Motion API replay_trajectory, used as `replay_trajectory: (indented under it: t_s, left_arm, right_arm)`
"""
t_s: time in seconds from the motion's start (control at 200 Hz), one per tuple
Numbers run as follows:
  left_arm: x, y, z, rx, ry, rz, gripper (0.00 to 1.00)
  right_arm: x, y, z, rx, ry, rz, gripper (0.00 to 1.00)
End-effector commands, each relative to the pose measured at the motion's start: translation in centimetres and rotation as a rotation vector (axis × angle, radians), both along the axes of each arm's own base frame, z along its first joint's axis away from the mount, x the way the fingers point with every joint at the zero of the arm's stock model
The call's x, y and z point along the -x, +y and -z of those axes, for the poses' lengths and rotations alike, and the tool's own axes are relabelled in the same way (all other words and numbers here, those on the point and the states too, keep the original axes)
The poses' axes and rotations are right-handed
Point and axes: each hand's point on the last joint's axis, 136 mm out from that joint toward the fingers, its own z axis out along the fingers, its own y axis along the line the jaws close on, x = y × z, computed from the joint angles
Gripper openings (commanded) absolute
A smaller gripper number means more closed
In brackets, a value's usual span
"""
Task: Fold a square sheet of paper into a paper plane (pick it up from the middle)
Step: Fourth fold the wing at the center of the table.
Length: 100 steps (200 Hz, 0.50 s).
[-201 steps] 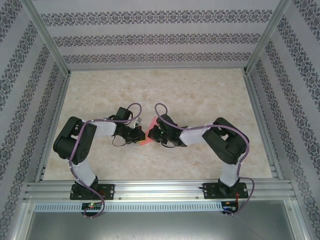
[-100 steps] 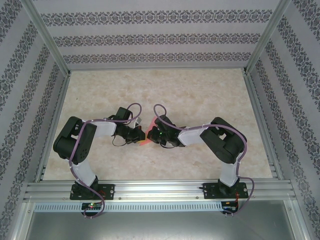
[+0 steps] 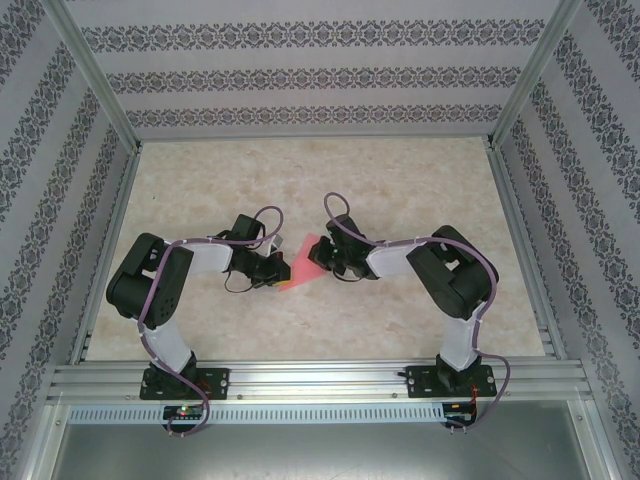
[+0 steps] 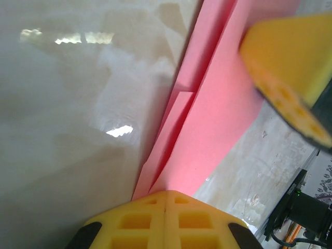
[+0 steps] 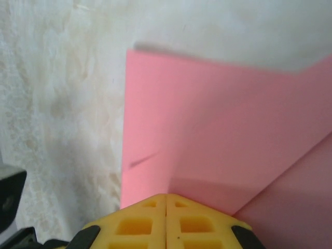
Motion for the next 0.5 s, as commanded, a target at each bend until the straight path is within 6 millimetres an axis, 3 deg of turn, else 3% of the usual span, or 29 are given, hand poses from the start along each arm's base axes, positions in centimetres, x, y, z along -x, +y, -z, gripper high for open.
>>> replay_trajectory:
  t_s: [0.0,0.495]
  left_arm:
    - [4.6,5.9,7.3,-0.339,0.172,-0.048,0.00]
    - [4.6,6.0,7.3,-0.339,0.172,-0.050,0.00]
  right_arm:
    - [-1.7,-2.5,1.7,0.044,-0.029,0.044,0.08]
    - [-5.8,-7.9,1.7,0.020,-0.050,0.130,0.09]
